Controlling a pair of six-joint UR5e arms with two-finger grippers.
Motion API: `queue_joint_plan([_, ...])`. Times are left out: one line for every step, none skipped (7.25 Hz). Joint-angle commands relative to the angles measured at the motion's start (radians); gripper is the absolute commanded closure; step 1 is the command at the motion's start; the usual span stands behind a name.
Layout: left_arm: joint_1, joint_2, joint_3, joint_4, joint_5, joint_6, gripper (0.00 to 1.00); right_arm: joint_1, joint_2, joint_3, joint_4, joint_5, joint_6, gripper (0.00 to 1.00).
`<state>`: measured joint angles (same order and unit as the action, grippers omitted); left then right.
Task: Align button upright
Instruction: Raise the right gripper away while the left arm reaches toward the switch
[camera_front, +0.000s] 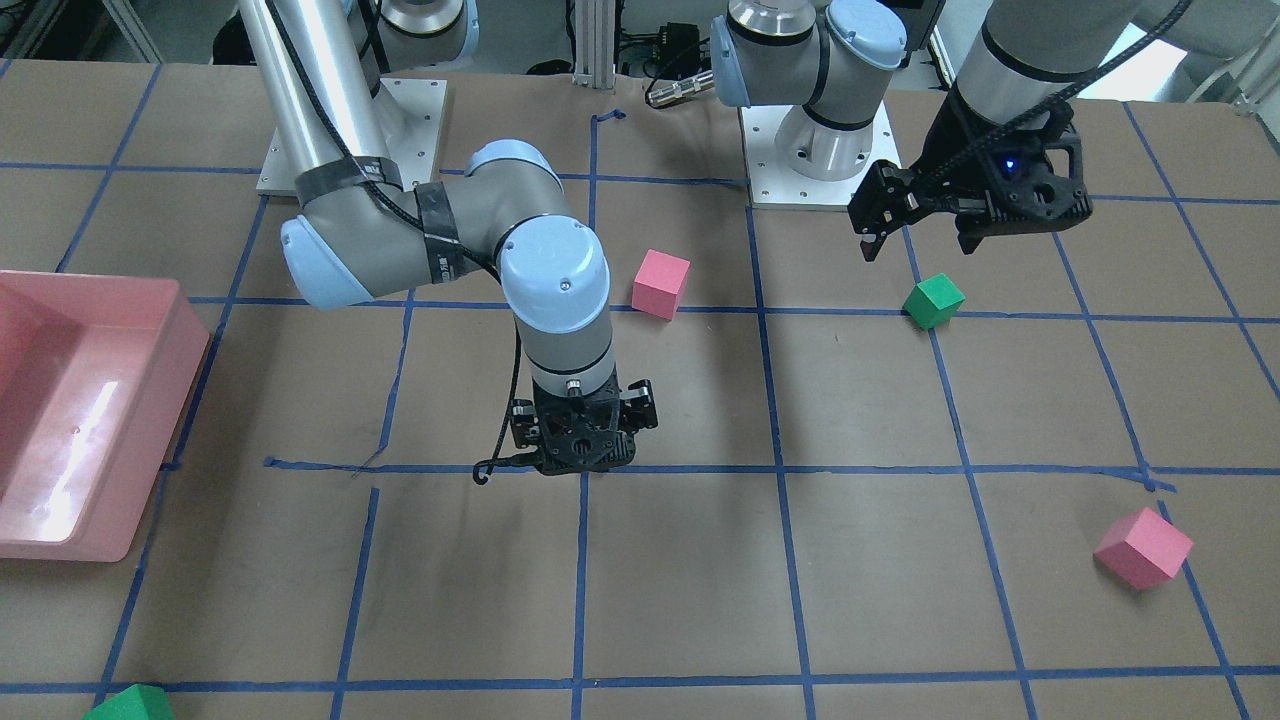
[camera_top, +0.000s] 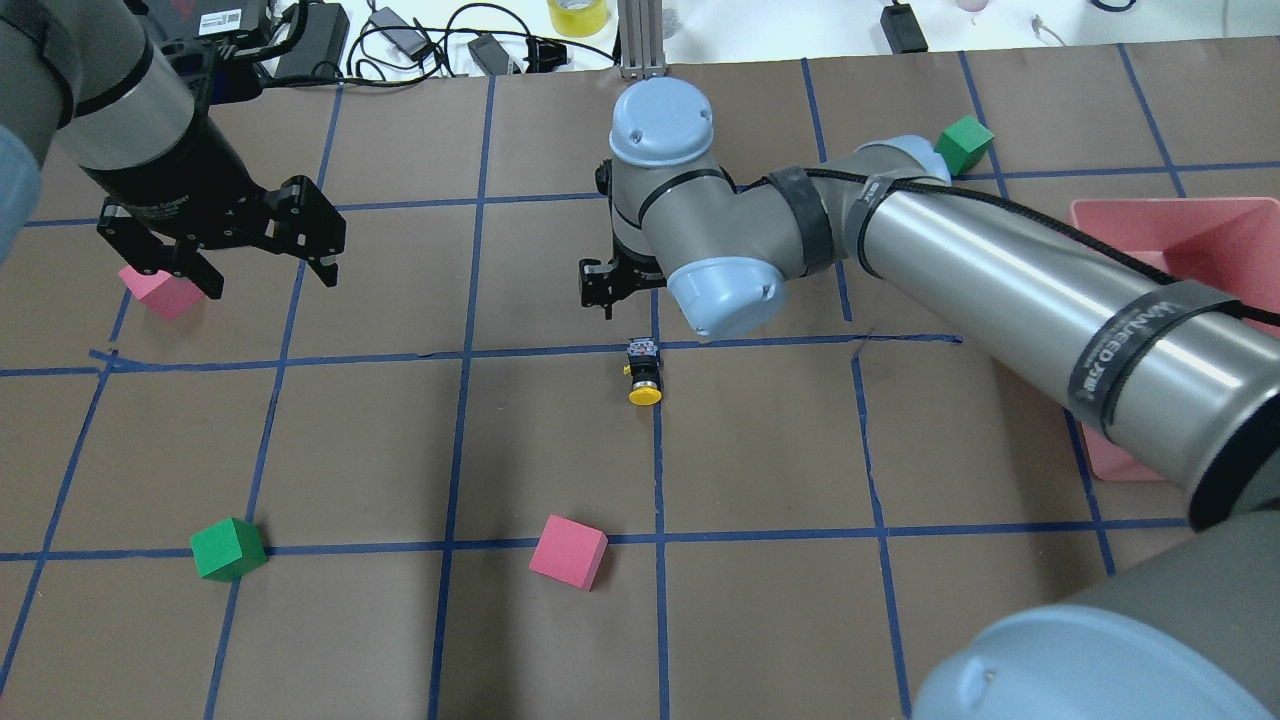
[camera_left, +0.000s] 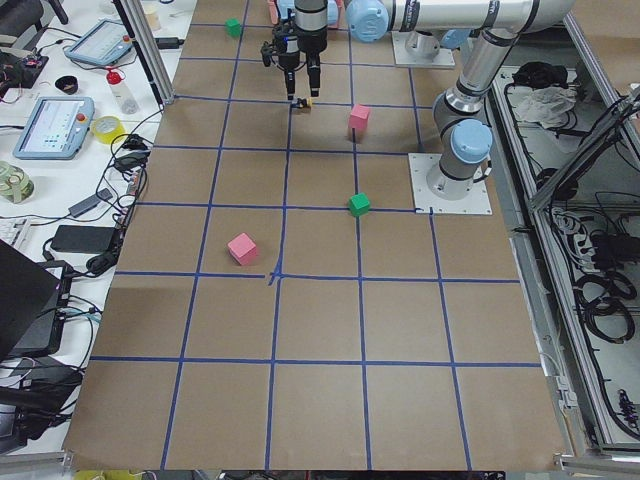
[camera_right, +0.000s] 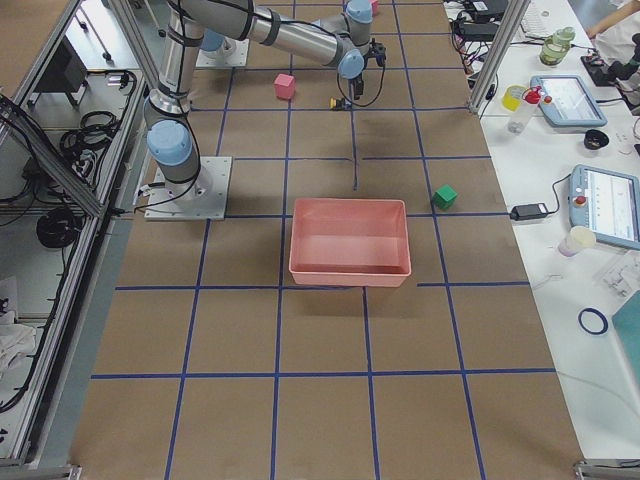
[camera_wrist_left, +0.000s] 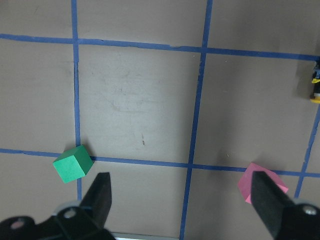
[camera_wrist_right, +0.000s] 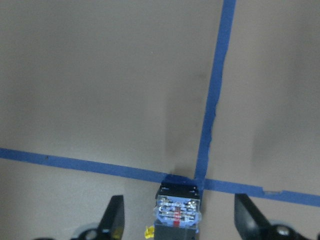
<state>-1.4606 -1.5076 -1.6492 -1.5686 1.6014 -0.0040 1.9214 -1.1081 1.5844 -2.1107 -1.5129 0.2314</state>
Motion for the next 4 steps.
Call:
queue_joint_plan([0.035,-0.010,-0.020,0.045,-0.012,-0.001,0.00,-0.146,-0.146,-0.038,0.240,-0.074,-0.172,0.00])
queue_joint_plan([0.022,-0.008,-0.061,0.059,-0.008,-0.017,0.03,-0.236,-0.261,-0.053,0.384,-0.070,-0.234,0.00])
queue_joint_plan([0.002,0.000,-0.114,0.176,-0.009,-0.019,0.04,-0.283,-0.360,-0.056,0.510,-0.061,-0.271,0.00])
queue_joint_plan([-0.003,-0.012,-0.132,0.287,-0.035,-0.013,0.00,-0.283,-0.401,-0.049,0.517,-0.062,-0.267,0.00])
